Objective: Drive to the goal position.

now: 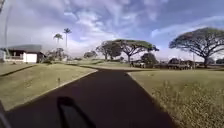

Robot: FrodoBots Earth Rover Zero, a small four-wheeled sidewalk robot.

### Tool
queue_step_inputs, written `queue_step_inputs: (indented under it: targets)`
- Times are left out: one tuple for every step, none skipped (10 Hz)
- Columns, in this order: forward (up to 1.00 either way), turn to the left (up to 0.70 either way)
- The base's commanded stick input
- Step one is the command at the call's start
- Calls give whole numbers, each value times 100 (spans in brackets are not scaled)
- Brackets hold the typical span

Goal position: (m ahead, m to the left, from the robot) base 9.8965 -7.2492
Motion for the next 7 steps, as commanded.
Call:
queue_step_inputs:
  targets:
    - [70,0]
    - [70,0]
    - [70,0]
    - [70,0]
    - [70,0]
    - [70,0]
    - [70,0]
